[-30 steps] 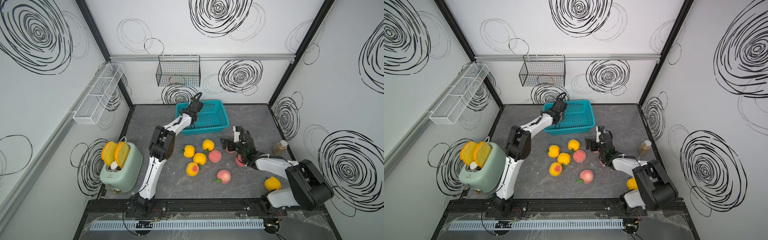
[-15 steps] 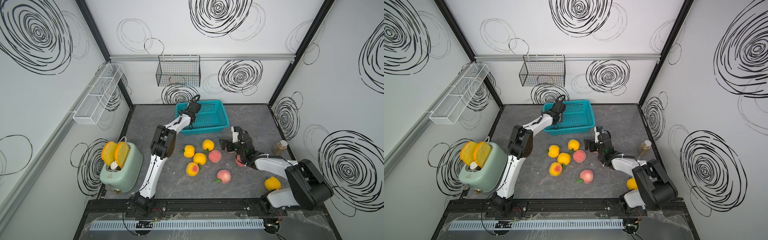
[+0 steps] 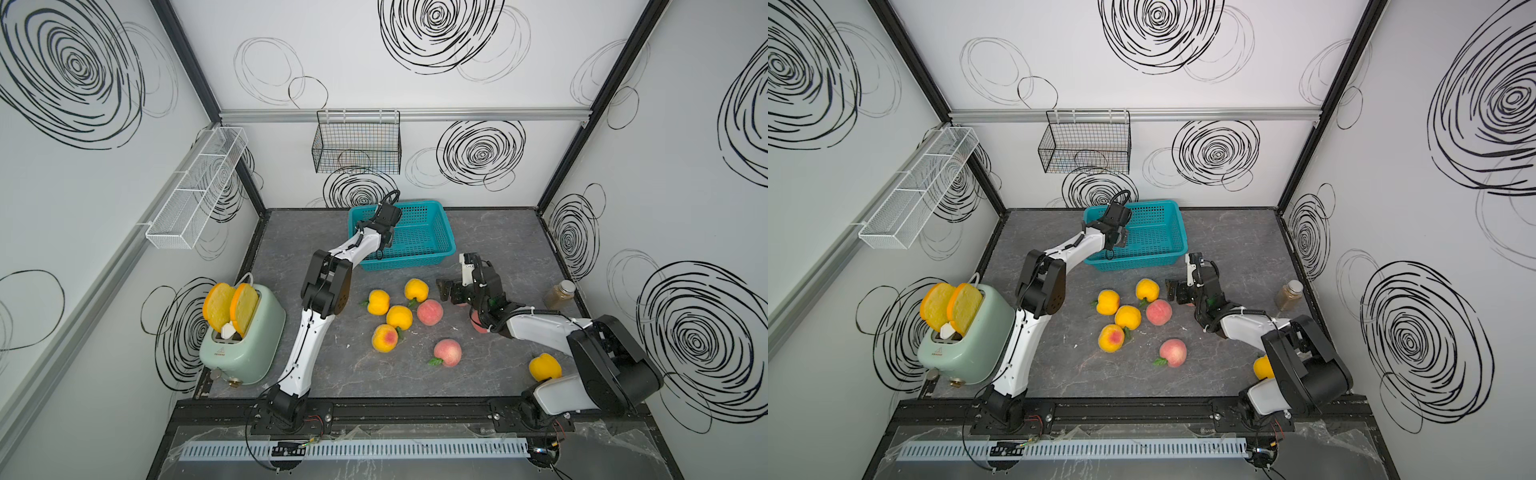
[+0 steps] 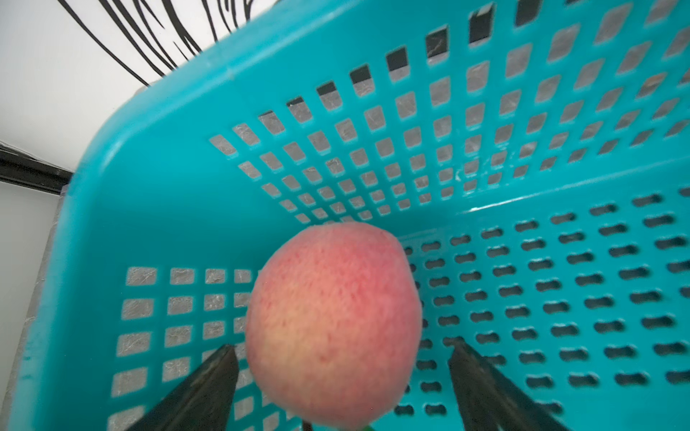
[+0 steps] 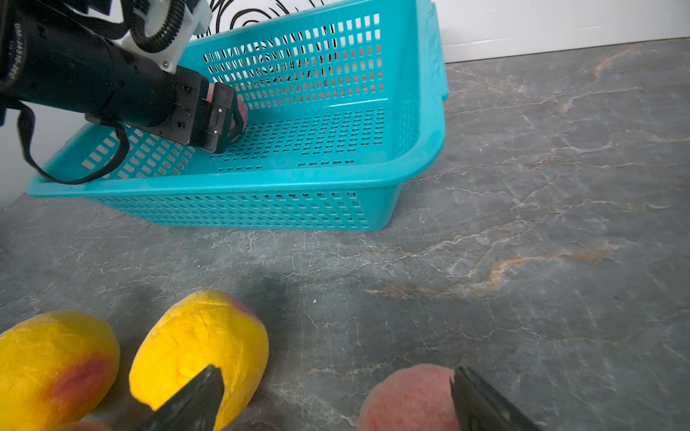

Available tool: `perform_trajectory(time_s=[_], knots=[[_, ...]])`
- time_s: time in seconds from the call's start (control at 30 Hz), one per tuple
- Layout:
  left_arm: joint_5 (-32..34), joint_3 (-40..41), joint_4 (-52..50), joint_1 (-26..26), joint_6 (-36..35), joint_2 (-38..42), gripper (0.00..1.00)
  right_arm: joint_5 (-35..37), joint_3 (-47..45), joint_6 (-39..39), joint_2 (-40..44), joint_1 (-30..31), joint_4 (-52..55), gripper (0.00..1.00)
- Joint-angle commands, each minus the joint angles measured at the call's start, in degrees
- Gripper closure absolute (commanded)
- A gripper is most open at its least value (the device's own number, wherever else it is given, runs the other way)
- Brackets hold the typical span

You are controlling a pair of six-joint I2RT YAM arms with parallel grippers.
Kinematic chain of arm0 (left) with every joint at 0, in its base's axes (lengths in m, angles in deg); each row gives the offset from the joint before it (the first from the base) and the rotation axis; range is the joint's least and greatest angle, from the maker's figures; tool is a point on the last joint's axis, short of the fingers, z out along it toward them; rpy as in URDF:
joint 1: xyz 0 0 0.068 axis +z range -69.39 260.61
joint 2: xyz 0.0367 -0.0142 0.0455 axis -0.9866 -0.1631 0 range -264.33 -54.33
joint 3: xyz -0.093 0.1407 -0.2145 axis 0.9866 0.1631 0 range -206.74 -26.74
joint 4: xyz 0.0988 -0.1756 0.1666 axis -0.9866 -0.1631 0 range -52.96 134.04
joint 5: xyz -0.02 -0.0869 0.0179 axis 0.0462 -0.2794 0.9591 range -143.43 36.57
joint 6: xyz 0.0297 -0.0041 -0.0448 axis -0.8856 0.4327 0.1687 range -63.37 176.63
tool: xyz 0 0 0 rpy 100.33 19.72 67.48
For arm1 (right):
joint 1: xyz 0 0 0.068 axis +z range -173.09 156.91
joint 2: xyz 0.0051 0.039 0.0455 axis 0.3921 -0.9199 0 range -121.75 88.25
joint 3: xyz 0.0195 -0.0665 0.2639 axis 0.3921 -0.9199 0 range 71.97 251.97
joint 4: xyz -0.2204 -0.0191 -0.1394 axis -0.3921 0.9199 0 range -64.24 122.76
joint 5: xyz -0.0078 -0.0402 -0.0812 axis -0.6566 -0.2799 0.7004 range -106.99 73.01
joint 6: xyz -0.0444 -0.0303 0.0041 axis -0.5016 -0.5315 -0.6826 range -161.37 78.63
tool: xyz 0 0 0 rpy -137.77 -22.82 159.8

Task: Put the peaches into the basket
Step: Adjust the basket at the center of the board.

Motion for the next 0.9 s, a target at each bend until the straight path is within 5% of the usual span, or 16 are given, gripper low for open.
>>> perform_trajectory(time_s=[0.0,0.43,0.87], knots=[[-0.9,-1.6,0.6,-1.2,-0.7,3.1,0.07,0.8,1.4,-0.6,-0.4,0.4,1.1,0.01],[-15.0,1.5,-0.3,-5.1,1.4,10.3,0.04,0.8,1.4,-0.6,-0.5,0.6,1.1,0.01],[-26.3,14.7,3.8,-9.9,5.7,15.8,0.05,4.8,-0.1,-0.1,2.2,0.5,1.0,0.01]])
